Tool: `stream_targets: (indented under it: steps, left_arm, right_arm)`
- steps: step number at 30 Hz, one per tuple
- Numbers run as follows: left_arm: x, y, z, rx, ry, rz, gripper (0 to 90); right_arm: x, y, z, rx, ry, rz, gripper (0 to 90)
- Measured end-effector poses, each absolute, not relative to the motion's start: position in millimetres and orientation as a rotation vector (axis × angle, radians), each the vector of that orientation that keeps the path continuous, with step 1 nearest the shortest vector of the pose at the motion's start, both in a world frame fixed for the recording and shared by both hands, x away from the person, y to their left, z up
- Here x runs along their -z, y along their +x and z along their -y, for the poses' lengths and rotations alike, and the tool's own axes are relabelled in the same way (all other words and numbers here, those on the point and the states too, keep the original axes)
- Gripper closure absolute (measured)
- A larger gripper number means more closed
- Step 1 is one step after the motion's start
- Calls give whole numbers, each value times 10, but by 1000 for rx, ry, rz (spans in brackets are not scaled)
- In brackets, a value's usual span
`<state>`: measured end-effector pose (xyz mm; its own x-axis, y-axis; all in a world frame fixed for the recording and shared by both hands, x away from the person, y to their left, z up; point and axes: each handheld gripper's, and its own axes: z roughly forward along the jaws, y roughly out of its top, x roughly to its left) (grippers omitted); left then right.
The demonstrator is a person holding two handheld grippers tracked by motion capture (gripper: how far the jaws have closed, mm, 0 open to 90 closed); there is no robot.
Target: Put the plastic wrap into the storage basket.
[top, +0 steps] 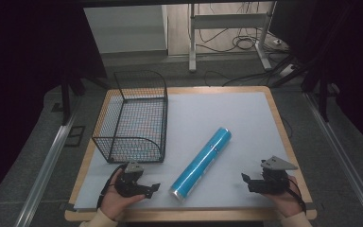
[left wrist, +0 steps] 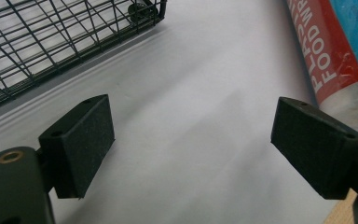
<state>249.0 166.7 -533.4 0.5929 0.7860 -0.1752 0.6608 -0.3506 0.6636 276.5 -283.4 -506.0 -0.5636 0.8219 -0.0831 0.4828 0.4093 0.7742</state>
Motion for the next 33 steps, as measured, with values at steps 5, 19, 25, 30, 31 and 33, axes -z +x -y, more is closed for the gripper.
stream_targets:
  steps: [5, 19, 25, 30, 31, 33]
  left_arm:
    - [5316, 2479, -1659, -228, 2112, -1131, 132]
    - [5036, 2445, -1526, -238, 2113, -1138, 137]
    - [4951, 2472, -1484, -245, 2106, -1157, 138]
    - [4877, 2490, -1384, -233, 2114, -1129, 137]
    - [4859, 2493, -1353, -235, 2114, -1127, 135]
    - [4839, 2496, -1325, -241, 2117, -1117, 132]
  right_arm:
    - [5056, 2757, 2825, -990, 1099, -2216, 94]
    - [5051, 2750, 2827, -996, 1103, -2226, 94]
    - [5036, 2745, 2850, -1009, 1097, -2223, 94]
    - [5038, 2751, 2851, -1008, 1101, -2226, 95]
    - [5039, 2751, 2848, -1007, 1102, -2227, 94]
    - [5040, 2751, 2845, -1006, 1101, -2226, 95]
